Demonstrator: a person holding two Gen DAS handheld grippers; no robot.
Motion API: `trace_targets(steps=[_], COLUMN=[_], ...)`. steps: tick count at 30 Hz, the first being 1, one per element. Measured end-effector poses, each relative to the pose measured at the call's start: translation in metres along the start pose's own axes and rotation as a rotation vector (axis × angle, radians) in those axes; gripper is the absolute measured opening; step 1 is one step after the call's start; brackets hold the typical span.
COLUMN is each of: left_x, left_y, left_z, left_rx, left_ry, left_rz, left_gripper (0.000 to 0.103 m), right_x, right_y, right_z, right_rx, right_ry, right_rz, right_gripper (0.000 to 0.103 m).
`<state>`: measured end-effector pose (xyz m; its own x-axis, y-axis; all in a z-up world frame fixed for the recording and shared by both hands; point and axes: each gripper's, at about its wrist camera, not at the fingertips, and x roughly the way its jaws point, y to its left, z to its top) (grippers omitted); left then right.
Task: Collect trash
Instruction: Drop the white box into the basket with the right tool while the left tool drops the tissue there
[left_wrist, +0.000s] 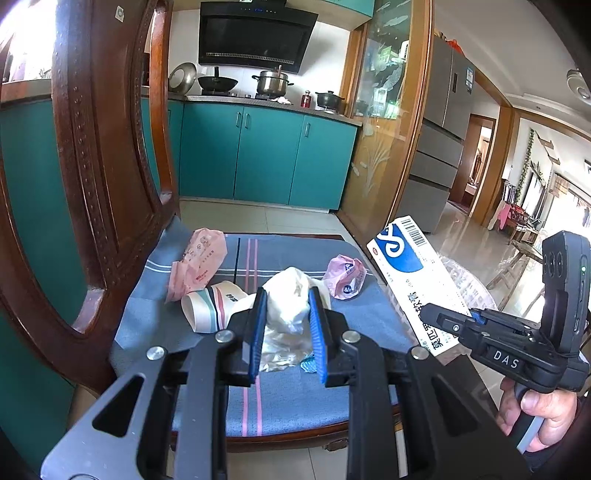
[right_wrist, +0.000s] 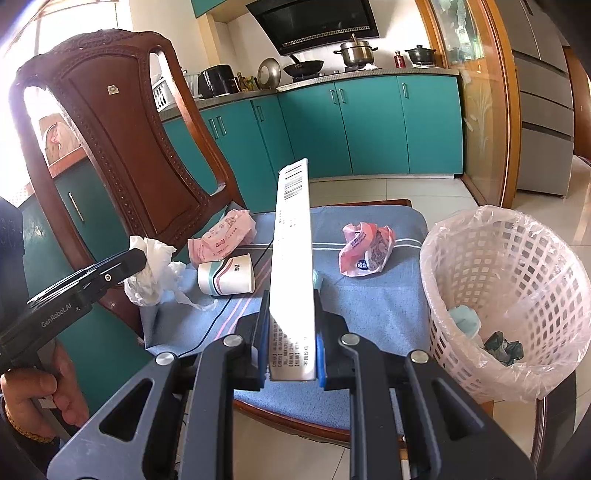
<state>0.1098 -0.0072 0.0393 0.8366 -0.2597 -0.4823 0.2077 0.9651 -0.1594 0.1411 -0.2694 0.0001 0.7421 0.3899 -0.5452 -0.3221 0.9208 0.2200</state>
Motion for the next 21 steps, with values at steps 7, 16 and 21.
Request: trace_targets(steps=[7, 16, 21], left_x=[0.002, 0.006, 0.009], left_y=[0.001, 0.0, -0.004], left_z=[0.0, -0.002, 0.0], left_rx=[-0.002, 0.006, 0.018], left_ry=[0.004, 0.014, 0.018], left_rz=[0.002, -0.005, -0.013], left_gripper=[0.023, 0.024, 0.023], right_x=[-0.003, -0.039, -0.037], right_y=[-0.004, -0.089, -0.143], right_z=[0.002, 0.03, 0.029], right_rx=[0.009, 0.129, 0.217], right_ry=[-0.01, -0.166, -0.138], right_rz=[-0.009, -0.221, -0.336], right_gripper=[0.019, 0.02, 0.063])
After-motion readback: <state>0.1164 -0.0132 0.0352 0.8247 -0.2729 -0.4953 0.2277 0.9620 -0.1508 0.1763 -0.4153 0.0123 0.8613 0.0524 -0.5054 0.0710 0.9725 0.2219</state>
